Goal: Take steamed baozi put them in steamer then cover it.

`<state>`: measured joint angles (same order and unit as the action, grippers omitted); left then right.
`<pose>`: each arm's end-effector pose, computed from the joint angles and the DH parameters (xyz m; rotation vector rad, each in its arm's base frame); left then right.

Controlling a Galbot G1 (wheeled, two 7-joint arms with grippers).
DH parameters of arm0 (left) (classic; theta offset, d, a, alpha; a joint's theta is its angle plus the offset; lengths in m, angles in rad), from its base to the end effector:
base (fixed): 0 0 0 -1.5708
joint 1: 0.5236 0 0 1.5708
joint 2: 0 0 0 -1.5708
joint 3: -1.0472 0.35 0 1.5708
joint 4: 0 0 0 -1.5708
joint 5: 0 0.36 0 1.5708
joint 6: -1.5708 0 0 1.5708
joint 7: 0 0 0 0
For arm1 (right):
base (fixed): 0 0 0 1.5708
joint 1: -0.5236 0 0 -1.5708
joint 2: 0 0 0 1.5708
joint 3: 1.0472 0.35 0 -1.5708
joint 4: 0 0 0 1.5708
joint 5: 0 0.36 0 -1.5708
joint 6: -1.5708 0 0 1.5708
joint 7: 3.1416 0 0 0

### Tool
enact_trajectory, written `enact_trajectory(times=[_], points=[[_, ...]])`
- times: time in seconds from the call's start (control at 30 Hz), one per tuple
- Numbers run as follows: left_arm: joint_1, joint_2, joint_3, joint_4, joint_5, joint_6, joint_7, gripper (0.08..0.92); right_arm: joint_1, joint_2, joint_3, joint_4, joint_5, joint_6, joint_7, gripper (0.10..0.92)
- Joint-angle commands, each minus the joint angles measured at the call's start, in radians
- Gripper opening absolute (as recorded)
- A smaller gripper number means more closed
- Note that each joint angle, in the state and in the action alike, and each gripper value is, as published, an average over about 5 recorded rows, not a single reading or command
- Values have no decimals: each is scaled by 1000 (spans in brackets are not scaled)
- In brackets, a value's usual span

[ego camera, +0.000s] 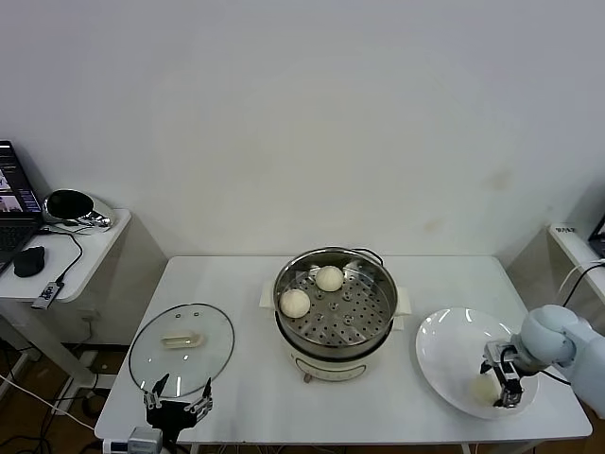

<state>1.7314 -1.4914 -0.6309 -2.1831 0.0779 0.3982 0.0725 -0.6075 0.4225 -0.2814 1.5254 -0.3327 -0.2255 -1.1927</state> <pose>0.1384 0.0428 -0.2937 0.0064 -2.6586 -0.2439 0.3901 -0.2278 -0.2438 1.1985 -1.2133 1.2882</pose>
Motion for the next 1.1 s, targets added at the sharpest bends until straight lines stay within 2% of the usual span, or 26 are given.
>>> enact_trajectory(times=[0.03,0.2,0.43,0.57,0.7,0.77,0.93,1.1], points=[[0,1,0,1,0,0,0,823,0,-5,7,-2,13,-2,2,617],[-7,0,0,1,-1,0,0,823,69,-33,0,12,74,-6,-14,581],[-24,-4,7,3,-2,-1,-2,823,499,-42,-203,17,236,-16,-76,577],[-29,-4,7,-5,-1,-3,-4,823,791,34,-381,-11,332,-16,-117,577],[-29,1,-1,-15,-1,-4,-6,823,954,170,-483,-80,413,11,-140,577],[-28,2,-7,-20,-3,-4,-6,823,1006,251,-517,-127,454,73,-157,577],[-29,-1,-19,-36,-17,-4,-6,823,1097,427,-584,-236,517,401,-198,577],[-32,-10,-16,-48,-21,-4,-7,823,1151,531,-643,-229,441,551,-211,577]])
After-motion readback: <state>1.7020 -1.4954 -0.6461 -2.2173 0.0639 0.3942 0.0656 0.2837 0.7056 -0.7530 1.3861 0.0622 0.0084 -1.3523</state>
